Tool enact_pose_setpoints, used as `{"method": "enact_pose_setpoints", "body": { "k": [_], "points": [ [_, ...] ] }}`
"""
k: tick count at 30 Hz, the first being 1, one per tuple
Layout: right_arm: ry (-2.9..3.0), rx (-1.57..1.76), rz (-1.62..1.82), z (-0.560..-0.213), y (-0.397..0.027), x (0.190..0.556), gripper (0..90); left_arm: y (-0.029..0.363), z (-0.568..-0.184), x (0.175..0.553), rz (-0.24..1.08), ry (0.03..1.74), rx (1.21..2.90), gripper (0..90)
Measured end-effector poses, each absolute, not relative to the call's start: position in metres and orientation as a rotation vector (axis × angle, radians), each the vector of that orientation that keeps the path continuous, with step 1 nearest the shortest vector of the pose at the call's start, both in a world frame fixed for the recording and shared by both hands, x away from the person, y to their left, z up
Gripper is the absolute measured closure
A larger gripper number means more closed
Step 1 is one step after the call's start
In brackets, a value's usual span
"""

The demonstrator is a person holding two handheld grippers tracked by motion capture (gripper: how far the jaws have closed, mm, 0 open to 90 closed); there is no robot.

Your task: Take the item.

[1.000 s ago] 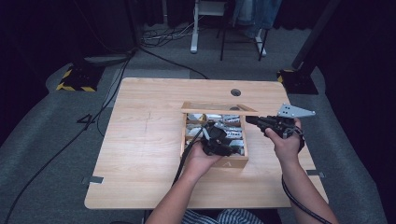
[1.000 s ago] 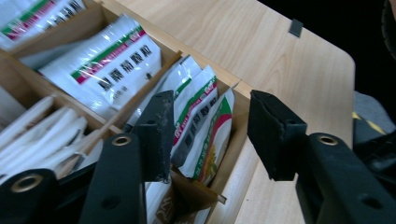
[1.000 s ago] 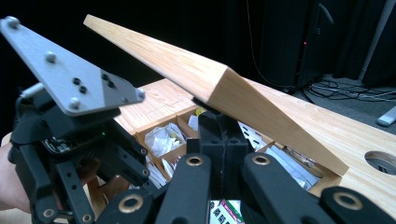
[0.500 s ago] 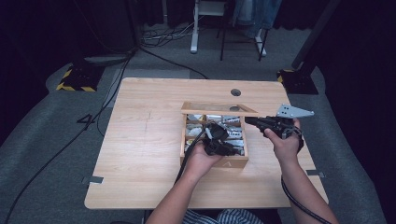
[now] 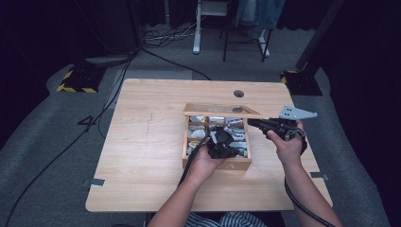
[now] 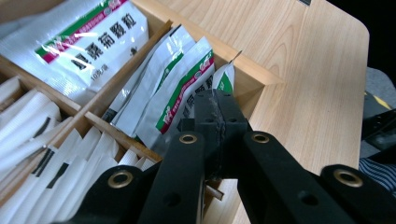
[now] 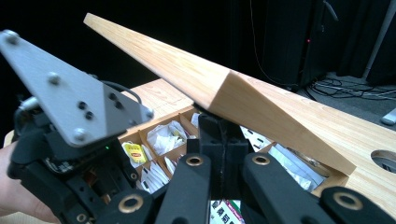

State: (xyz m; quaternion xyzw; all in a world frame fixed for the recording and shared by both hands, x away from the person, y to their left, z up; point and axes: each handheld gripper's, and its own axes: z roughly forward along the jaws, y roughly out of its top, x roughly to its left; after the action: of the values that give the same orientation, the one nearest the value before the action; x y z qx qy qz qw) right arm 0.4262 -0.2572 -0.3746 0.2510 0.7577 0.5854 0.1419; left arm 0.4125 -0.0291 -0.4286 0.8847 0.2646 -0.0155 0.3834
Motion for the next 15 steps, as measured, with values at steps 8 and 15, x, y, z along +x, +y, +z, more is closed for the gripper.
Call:
{"method": "enact_pose_setpoints", "body": {
  "k": [8, 15],
  "points": [
    [2.18, 0.728, 1.692, -0.373, -0.26, 0.426, 90.0, -0.026, -0.407, 0.403, 0.022, 0.624, 2.21, 89.8],
    [2.178, 0.73, 1.691, -0.373, -0.26, 0.426, 90.0, -0.021, -0.39, 0.395, 0.08, 0.587, 2.165, 89.8]
  ]
}}
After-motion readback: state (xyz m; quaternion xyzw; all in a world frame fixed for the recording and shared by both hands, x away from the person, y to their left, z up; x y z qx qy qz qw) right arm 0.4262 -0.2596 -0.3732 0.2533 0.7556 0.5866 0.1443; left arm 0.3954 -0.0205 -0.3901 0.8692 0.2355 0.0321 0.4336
